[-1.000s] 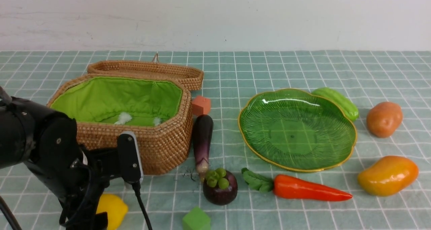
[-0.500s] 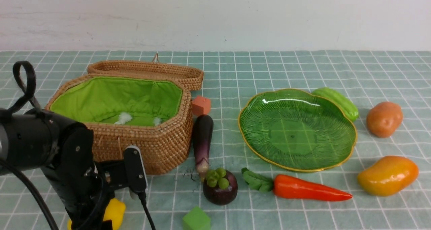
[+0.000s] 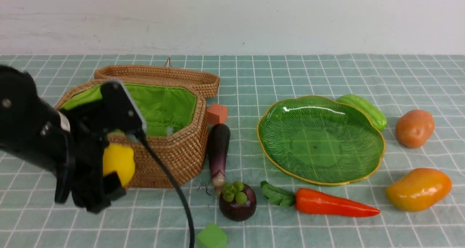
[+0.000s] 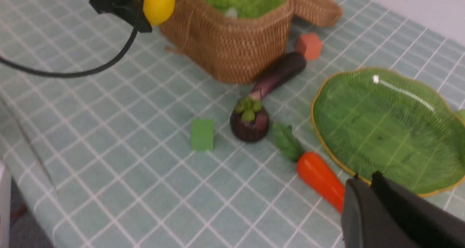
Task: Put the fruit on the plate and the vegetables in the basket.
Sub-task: Grab a lemon with your left arm and place it on the plate on the right
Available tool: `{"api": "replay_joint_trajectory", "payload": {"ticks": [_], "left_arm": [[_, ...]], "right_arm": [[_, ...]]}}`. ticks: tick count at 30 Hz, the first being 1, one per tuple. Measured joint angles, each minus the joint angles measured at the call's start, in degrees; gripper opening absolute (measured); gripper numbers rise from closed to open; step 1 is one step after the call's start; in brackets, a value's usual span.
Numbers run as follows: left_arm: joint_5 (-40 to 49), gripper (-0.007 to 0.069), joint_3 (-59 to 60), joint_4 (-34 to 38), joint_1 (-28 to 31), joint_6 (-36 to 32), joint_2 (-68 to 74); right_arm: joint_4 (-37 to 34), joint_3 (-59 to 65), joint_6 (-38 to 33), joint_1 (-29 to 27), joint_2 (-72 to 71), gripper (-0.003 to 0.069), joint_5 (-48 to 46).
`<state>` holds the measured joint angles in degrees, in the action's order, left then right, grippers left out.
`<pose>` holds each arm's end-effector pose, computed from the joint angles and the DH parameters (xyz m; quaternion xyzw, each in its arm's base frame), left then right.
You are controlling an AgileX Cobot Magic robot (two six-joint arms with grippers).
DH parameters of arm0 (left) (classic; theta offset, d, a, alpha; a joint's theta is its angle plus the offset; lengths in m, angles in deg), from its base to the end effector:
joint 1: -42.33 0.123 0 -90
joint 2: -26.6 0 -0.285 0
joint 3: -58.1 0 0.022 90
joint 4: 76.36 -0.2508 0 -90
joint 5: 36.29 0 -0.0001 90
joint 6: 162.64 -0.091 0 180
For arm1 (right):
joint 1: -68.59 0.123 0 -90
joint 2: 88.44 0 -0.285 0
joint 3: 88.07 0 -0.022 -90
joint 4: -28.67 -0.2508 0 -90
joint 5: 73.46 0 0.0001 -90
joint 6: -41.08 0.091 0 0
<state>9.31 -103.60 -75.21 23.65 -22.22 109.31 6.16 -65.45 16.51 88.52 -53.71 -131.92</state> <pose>0.2499 -0.0859 0.3034 0.4622 0.8389 0.0434 0.2841 0.0310 0.0429 0.4045 -0.3164 0.7683 0.1739 0.5286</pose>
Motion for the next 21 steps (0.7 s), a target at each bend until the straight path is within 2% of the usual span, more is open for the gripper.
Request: {"api": "replay_joint_trajectory", "payload": {"ticks": [2, 5, 8, 10, 14, 21], "left_arm": [[0.05, 0.057, -3.23, 1.29, -1.31, 0.14, -0.73], [-1.77, 0.057, -11.1, 6.27, -9.06, 0.41, 1.43], [-3.79, 0.057, -15.0, 8.1, -14.09, 1.67, 5.33], [-6.01, 0.057, -20.55, 9.3, -18.95, 5.44, 13.38], [-7.51, 0.057, -27.2, 10.75, -21.07, 8.97, 23.63], [-7.58, 0.057, -44.82, 15.43, -21.18, 10.75, 44.36]], "right_arm": [[0.0, 0.0, 1.66, 0.04, 0.0, 0.0048, 2.79], [0.19, 0.0, 6.1, 0.04, 0.0, 0.005, 8.07], [0.27, 0.0, 8.46, 0.04, 0.0, 0.005, 9.24], [0.8, 0.0, 11.01, 0.04, 0.0, 0.0052, 9.07], [2.93, 0.0, 13.89, 0.04, 0.0, 0.0055, 6.71], [15.87, -0.11, 24.57, 0.06, -0.25, 0.0058, -0.03]]}}
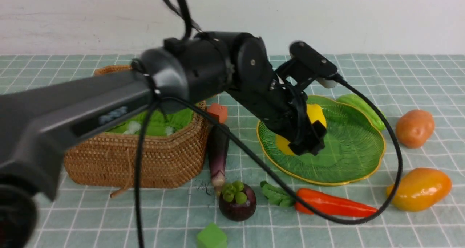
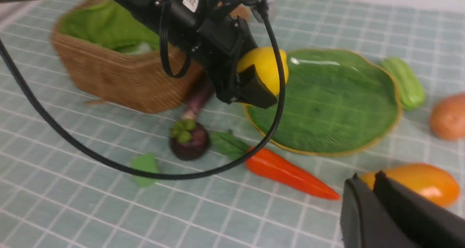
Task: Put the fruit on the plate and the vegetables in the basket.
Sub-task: Grab a lemon with your left arm and place it on the plate on the right, then grab a mangosteen with your left arm and put it on the plate on the right
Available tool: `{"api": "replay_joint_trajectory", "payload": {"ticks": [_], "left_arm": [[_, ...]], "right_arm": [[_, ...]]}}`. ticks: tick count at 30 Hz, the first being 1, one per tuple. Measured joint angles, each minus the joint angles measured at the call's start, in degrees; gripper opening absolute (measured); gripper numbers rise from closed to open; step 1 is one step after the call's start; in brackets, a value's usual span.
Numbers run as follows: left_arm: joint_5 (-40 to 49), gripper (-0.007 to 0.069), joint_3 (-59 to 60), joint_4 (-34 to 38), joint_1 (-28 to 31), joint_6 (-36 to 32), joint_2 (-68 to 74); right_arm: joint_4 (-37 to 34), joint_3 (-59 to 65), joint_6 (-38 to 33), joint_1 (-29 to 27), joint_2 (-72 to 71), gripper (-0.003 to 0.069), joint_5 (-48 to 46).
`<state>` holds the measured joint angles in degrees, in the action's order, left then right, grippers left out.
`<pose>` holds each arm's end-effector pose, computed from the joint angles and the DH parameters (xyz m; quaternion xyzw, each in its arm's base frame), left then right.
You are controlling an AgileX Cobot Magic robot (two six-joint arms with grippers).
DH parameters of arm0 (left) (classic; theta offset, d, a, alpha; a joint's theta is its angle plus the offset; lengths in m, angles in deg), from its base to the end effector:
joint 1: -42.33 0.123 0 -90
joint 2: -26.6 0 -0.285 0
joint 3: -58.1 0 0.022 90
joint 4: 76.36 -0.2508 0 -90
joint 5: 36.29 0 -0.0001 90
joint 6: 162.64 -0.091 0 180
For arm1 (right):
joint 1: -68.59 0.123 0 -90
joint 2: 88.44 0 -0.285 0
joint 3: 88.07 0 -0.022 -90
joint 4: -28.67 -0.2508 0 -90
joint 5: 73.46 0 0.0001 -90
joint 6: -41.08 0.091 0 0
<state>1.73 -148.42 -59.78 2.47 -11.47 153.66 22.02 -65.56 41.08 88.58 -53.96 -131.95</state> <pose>0.3604 -0.3218 0.2602 0.4604 0.8064 -0.1563 0.3366 0.0394 0.0239 0.4006 -0.1473 0.8313 0.1496 0.5147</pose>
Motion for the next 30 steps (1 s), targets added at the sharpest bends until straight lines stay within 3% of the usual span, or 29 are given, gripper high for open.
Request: {"api": "replay_joint_trajectory", "payload": {"ticks": [10, 16, 23, 26, 30], "left_arm": [[-3.12, 0.0571, -10.35, 0.15, 0.0, 0.13, 13.04], [-4.33, 0.0664, -10.42, 0.26, 0.0, 0.13, 13.03], [-0.34, 0.0662, -10.46, 0.39, 0.06, 0.73, 9.85], [7.44, 0.0618, -10.46, -0.46, 0.06, 4.13, 6.74], [20.91, 0.04, -10.48, -7.07, -0.05, 14.13, -0.08]], "right_arm": [[1.61, -0.01, 1.33, 0.0, -0.11, 0.0067, -3.09], [1.61, -0.06, 1.33, 0.0, -0.11, 0.0068, -3.32], [1.55, -0.06, 1.41, 0.0, -0.11, 0.0068, -3.37], [1.51, -0.06, 1.41, 0.0, -0.11, 0.0068, -3.5], [1.36, -0.06, 0.97, 0.0, -0.11, 0.0069, -3.5]]}}
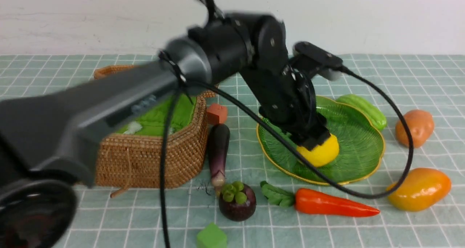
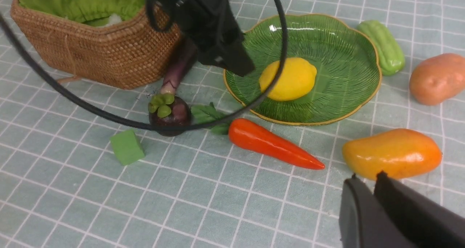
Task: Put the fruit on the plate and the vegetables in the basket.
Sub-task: Grab a mangosteen with your left arm and put it on the plate on the right
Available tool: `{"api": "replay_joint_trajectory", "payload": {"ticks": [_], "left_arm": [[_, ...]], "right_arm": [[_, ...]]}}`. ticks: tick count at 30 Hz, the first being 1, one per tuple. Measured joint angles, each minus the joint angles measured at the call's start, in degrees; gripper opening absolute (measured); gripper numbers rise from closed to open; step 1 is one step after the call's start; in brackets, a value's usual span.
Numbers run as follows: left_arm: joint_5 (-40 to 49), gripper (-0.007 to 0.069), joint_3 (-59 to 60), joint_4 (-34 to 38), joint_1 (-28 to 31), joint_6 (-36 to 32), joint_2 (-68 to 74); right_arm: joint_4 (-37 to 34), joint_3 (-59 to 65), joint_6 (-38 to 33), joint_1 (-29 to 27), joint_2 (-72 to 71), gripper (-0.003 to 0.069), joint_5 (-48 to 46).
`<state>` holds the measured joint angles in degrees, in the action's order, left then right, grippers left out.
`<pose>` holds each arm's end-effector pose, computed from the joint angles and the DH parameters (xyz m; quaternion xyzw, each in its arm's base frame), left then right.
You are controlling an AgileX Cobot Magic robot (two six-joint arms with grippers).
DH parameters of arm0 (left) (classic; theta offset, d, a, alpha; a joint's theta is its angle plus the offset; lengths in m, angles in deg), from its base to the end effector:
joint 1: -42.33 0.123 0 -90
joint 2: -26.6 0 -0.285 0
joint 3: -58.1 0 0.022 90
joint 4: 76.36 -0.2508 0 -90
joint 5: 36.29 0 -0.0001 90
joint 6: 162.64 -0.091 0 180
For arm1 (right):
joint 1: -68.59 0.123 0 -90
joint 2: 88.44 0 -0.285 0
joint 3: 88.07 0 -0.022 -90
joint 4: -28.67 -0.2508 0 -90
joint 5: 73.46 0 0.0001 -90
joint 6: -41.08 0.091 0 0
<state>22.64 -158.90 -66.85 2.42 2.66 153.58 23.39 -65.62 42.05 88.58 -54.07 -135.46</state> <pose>0.3516 -0.3109 0.2959 0.4207 0.8633 -0.1362 0.2432 0.0371 0.0214 0.3959 -0.1441 0.8478 0.1377 0.4915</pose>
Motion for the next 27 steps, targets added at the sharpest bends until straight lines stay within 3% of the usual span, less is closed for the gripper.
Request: {"api": "replay_joint_trajectory", "payload": {"ticks": [1, 2, 5, 10, 14, 17, 24, 27], "left_arm": [[2.5, 0.035, -0.05, -1.24, -0.18, 1.41, -1.5], [8.13, 0.0149, -0.22, -5.75, -0.51, 4.47, -5.15], [11.52, -0.001, -0.02, -9.51, -0.98, 5.18, -8.42], [11.72, -0.0013, 7.75, -9.85, -1.05, 5.52, -13.97], [11.77, -0.0008, 16.62, -8.44, -1.05, 0.89, -15.96], [8.15, 0.0101, 23.34, -7.3, -1.11, -6.28, -14.97], [-3.68, 0.0568, 24.98, -10.35, -1.22, -12.55, -9.24], [-6.01, 0.0638, 24.98, -11.39, -1.27, -14.11, -7.13]], "right_arm": [[-0.08, 0.0, -0.42, 0.0, 0.0, 0.0069, 0.0], [-0.74, 0.0, -0.97, 0.0, 0.0, 0.0071, -0.01], [-2.04, 0.0, -2.38, 0.0, 0.0, 0.0071, -0.05], [-4.59, 0.0, -6.08, 0.0, 0.0, 0.0073, -0.28], [-6.16, 0.0, -8.05, 0.0, 0.0, 0.0073, -0.72], [-6.23, 0.12, -8.51, 0.0, 0.0, 0.0074, -0.93], [-6.38, 3.49, -8.56, 0.0, 0.0, 0.0077, -0.19], [-6.66, 4.63, -8.56, 0.0, 0.0, 0.0079, -0.22]]}}
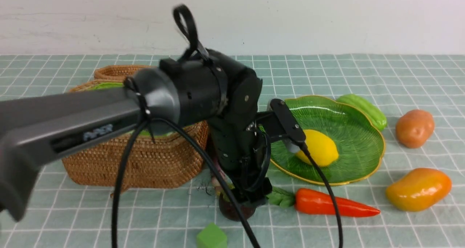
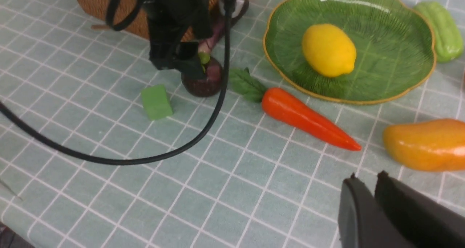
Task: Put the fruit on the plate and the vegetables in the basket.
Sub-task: Grab a mangosteen with your left arm and put it on the plate on the right
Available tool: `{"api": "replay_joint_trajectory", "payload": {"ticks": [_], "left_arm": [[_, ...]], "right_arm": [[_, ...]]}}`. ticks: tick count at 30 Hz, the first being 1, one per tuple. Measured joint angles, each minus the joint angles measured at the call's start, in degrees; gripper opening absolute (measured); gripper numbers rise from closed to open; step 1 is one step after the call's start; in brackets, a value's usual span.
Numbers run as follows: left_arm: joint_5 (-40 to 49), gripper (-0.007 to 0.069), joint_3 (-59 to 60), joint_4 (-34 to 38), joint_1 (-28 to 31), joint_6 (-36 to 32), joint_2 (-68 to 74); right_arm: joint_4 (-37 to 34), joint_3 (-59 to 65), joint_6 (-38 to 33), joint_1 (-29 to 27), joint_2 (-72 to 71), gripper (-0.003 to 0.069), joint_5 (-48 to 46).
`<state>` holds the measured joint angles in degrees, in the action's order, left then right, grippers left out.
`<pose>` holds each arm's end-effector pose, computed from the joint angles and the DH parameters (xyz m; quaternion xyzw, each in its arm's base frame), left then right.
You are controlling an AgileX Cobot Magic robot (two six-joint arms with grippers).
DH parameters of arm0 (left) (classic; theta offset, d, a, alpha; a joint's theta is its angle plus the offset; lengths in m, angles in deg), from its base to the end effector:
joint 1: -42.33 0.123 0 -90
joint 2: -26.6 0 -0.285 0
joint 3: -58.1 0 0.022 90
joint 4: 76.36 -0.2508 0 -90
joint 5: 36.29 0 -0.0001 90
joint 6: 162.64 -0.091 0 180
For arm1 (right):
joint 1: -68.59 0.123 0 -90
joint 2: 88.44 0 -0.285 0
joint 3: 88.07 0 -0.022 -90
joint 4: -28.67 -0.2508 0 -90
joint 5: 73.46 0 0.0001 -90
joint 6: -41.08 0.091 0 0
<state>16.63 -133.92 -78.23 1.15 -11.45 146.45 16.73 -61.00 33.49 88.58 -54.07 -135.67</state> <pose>0.3156 -0.2730 0.2284 0.5715 0.8032 -0.0036 0.1678 0.0407 0.0325 0.3741 -0.2097 0.8513 0.1541 0.4556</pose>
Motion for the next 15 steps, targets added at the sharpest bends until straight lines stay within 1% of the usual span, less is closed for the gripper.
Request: {"api": "replay_joint_trajectory", "payload": {"ticks": [1, 3, 5, 7, 8, 15], "left_arm": [[-0.88, 0.0656, 0.0, -0.63, 0.0, -1.28, 1.46], [-1.1, 0.0655, 0.0, -1.54, 0.0, -2.63, 3.57], [-1.15, 0.0634, 0.04, -2.88, 0.0, -3.45, 5.41], [-1.15, 0.0598, 0.04, -4.58, 0.0, -3.84, 6.96], [-1.34, 0.0565, 0.04, -5.76, 0.0, -4.03, 7.67], [-1.55, 0.0556, 0.04, -6.61, -0.07, -4.06, 7.56]], "right_arm": [[-0.07, 0.28, 0.0, 0.0, 0.0, 0.008, 0.02], [-0.28, 0.3, 0.0, 0.0, 0.0, 0.0082, 0.02], [-0.42, 0.3, -0.02, 0.0, 0.0, 0.0084, 0.02], [-0.47, 0.3, -0.02, 0.0, 0.0, 0.0085, 0.02], [-0.47, 0.3, -0.02, 0.0, 0.0, 0.0085, 0.02], [-0.66, 0.3, -0.16, 0.0, 0.0, 0.0087, 0.02]]}}
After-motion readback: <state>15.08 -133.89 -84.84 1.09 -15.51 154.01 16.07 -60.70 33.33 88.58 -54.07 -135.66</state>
